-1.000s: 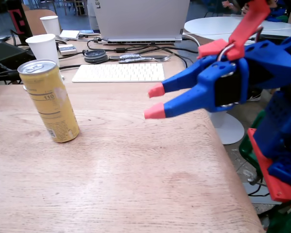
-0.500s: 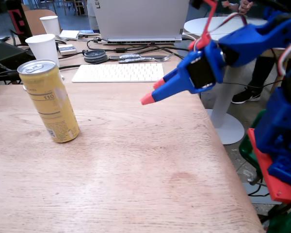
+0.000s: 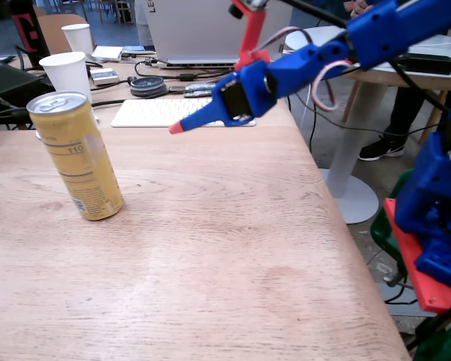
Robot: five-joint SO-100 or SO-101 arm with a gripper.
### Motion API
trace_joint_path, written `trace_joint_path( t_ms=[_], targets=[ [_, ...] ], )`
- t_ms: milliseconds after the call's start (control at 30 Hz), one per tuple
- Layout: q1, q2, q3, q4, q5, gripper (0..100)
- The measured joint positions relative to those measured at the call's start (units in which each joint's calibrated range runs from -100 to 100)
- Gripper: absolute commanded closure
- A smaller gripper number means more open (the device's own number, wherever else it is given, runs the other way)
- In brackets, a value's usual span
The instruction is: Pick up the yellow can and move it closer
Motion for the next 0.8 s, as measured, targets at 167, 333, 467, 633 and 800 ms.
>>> trace_joint_path(
  t_ms=[167, 333, 467, 633, 800],
  targets=[
    [-3.3, 6.2, -5.7, -0.2, 0.1, 74],
    [-15.1, 6.2, -5.8, -0.2, 0.0, 73],
    [-18.8, 6.7, -6.3, -0.2, 0.0, 68],
    [-18.2, 6.7, -6.3, -1.2, 0.0, 45],
    [-18.1, 9.0, -6.3, -7.9, 0.0, 40]
  ],
)
